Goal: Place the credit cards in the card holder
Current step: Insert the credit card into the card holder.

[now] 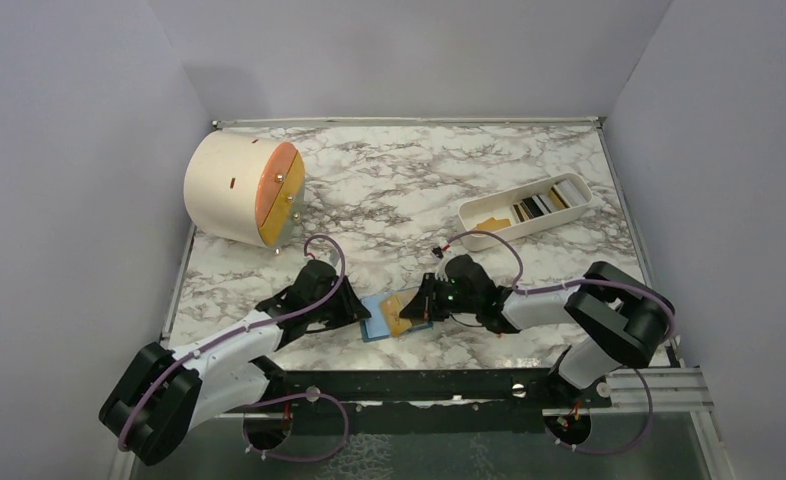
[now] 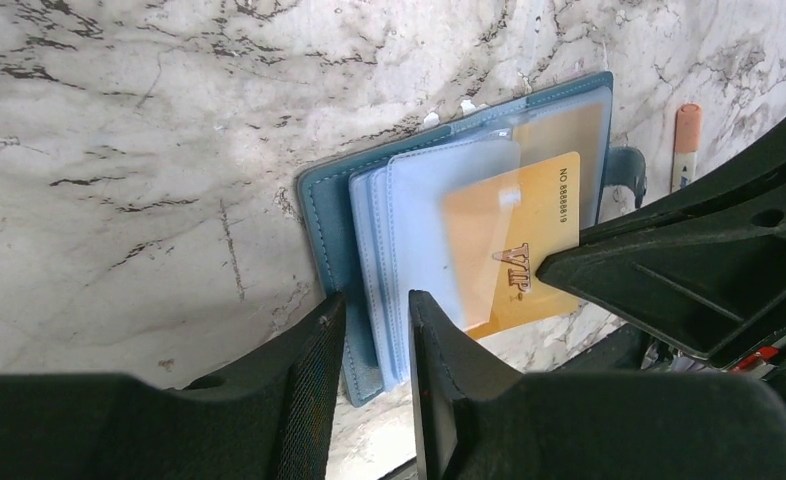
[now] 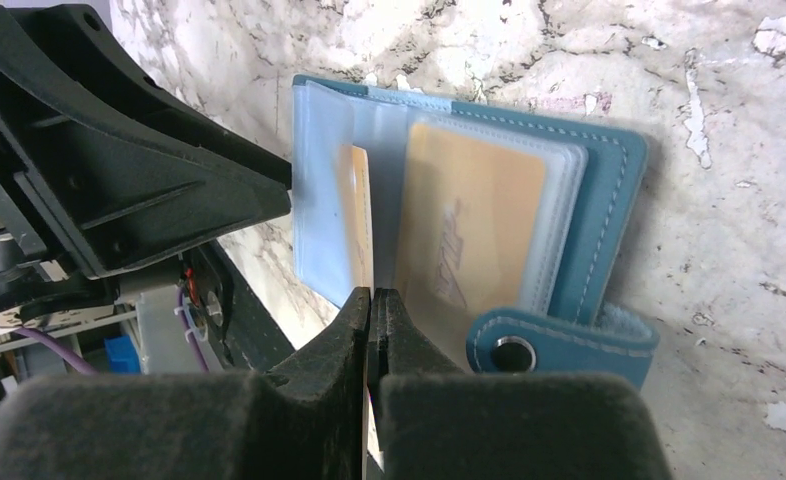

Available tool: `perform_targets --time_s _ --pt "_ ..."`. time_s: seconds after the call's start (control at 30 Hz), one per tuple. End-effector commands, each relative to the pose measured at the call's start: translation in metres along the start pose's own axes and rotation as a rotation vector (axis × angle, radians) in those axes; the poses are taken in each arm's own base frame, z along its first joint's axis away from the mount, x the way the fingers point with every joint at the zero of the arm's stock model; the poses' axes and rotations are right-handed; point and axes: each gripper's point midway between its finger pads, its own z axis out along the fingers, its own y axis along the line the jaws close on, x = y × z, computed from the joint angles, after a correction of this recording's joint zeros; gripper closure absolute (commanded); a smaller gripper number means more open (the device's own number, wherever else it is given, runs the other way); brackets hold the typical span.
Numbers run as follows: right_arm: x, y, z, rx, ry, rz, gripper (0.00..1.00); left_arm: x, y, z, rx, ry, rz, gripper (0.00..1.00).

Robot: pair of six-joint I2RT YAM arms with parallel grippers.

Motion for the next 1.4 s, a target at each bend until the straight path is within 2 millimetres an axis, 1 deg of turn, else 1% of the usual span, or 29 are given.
perform_targets --time_s 0.0,0.1,0.2,0.33,0.5,0.7,0.77,0.87,0.97,1.0,1.07,1.2,1.37 --pt "-0.002 -0.008 0.003 0.022 -0.01 0.023 0.99 0.009 0.025 0.006 -0.081 0.017 0.036 0.7" --pt "-0.007 -0.008 0.004 0.021 -0.023 0.034 0.99 0.009 0.027 0.006 -0.087 0.017 0.043 0.74" --pt "-0.011 -0.005 0.008 0.007 -0.024 0.043 0.99 0.008 0.023 0.007 -0.067 0.013 0.046 0.76" --pt "-0.01 -0.003 0.011 -0.015 -0.02 0.078 0.99 0.008 0.018 0.007 -0.041 0.013 0.035 0.8" --pt "-0.007 -0.004 0.014 -0.033 -0.025 0.118 0.99 0.014 0.016 0.008 -0.016 0.03 -0.006 0.83" --pt "0.0 -0.006 0.015 -0.06 -0.015 0.156 0.98 0.019 0.012 0.008 0.014 0.045 -0.054 0.86" --pt "-0.001 -0.007 0.015 -0.056 -0.023 0.164 0.93 0.019 0.011 0.008 0.02 0.046 -0.064 0.86" --pt "-0.003 -0.007 0.014 -0.039 -0.025 0.142 0.79 0.018 0.011 0.008 0.019 0.041 -0.066 0.87" --pt "-0.009 -0.015 0.006 0.038 -0.053 0.093 0.67 0.019 0.012 0.008 0.016 0.042 -0.065 0.87" --pt "-0.011 -0.023 0.002 0.09 -0.062 0.073 0.63 0.019 0.011 0.008 0.018 0.044 -0.065 0.87" --pt "-0.017 -0.023 -0.004 0.121 -0.078 0.022 0.54 0.019 0.008 0.007 0.034 0.048 -0.075 0.87" --pt "-0.026 -0.017 -0.01 0.125 -0.096 -0.032 0.53 0.018 0.001 0.005 0.069 0.042 -0.089 0.87" --pt "-0.022 -0.015 -0.003 0.106 -0.066 -0.039 0.56 0.018 0.0 0.006 0.075 0.042 -0.091 0.87"
